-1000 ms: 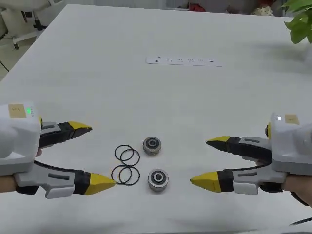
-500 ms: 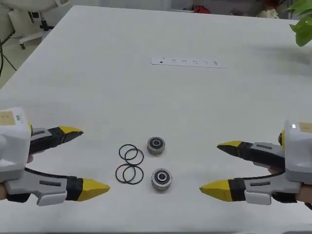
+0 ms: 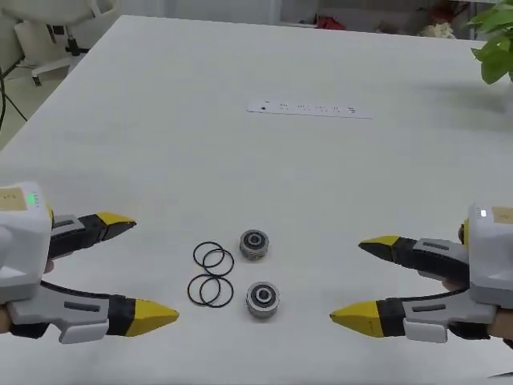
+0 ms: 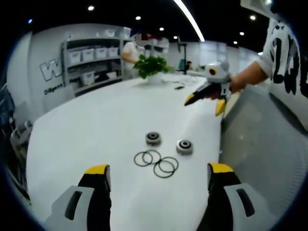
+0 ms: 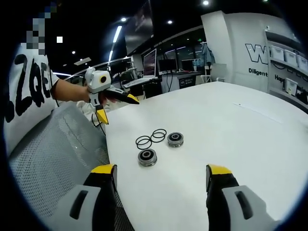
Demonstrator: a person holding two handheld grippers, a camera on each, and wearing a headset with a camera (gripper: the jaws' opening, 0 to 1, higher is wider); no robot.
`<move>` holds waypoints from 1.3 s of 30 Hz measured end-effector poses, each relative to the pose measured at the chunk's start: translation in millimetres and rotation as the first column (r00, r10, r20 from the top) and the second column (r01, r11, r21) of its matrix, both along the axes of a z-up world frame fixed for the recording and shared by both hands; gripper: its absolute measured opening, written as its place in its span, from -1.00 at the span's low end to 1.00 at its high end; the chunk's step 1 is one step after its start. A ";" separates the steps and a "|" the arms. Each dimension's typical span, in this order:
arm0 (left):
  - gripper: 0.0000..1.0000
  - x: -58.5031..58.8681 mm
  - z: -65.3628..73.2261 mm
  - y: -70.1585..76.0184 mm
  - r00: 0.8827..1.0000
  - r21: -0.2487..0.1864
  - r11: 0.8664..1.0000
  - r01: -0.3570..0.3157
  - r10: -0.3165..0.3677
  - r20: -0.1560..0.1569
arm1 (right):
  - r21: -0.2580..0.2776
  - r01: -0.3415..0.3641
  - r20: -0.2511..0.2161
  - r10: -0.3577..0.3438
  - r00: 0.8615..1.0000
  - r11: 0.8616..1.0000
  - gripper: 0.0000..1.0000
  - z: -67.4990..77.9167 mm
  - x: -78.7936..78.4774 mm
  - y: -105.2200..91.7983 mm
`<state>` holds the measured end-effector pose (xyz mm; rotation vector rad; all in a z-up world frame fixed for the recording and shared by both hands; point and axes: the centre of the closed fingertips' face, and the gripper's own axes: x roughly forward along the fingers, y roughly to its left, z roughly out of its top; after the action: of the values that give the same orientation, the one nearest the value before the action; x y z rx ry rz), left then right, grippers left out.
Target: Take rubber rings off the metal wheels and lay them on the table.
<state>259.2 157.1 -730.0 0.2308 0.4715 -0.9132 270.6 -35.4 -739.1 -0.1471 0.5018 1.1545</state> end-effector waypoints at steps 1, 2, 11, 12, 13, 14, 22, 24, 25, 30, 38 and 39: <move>0.68 -0.1 0.3 0.1 1.000 0.002 1.000 0.000 0.000 0.001 | 0.001 0.000 0.000 0.000 1.000 1.000 0.44 0.1 -0.1 0.0; 0.68 -0.3 0.2 0.3 1.000 0.003 1.000 0.001 -0.001 0.001 | 0.000 0.001 0.000 -0.001 1.000 1.000 0.44 -0.1 -0.2 0.0; 0.68 -2.3 0.2 1.7 1.000 0.003 1.000 -0.003 0.003 -0.001 | 0.000 -0.001 -0.001 0.001 1.000 1.000 0.44 -1.0 -1.8 0.3; 0.68 -2.3 0.5 1.8 1.000 0.003 1.000 -0.003 0.003 0.000 | 0.000 0.000 0.000 0.000 1.000 1.000 0.44 -0.8 -1.7 0.5; 0.68 -2.1 0.8 2.0 1.000 0.003 1.000 -0.004 0.004 0.000 | 0.000 0.000 0.001 0.000 1.000 1.000 0.44 -0.4 -1.6 0.7; 0.68 -2.0 1.2 2.2 1.000 0.002 1.000 -0.004 0.004 0.001 | 0.001 -0.001 0.001 0.001 1.000 1.000 0.44 -0.2 -1.6 0.9; 0.68 -1.4 3.5 3.3 1.000 -0.001 1.000 -0.008 0.008 0.005 | 0.003 0.002 0.002 -0.002 1.000 1.000 0.44 0.6 -1.7 2.0; 0.68 -1.5 3.8 3.3 1.000 -0.002 1.000 -0.008 0.008 0.005 | 0.005 0.003 0.001 -0.003 1.000 1.000 0.44 0.9 -1.9 2.1; 0.68 -1.6 4.0 3.3 1.000 -0.002 1.000 -0.008 0.008 0.006 | 0.005 0.003 0.001 -0.003 1.000 1.000 0.44 0.9 -2.0 2.1; 0.68 -1.6 5.0 3.4 1.000 -0.002 1.000 -0.008 0.008 0.008 | 0.004 0.004 -0.002 -0.004 1.000 1.000 0.44 0.4 -2.6 2.1; 0.68 -2.3 6.5 3.7 1.000 -0.003 1.000 -0.009 0.009 0.011 | 0.003 0.005 -0.001 -0.005 1.000 1.000 0.44 0.2 -2.7 2.1; 0.68 -2.4 6.5 3.8 1.000 -0.003 1.000 -0.009 0.009 0.012 | 0.004 0.005 -0.002 -0.005 1.000 1.000 0.44 0.2 -2.7 2.2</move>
<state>256.8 160.8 -723.5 0.2314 0.4604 -0.9032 267.9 -33.2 -738.9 -0.1416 0.5013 1.1503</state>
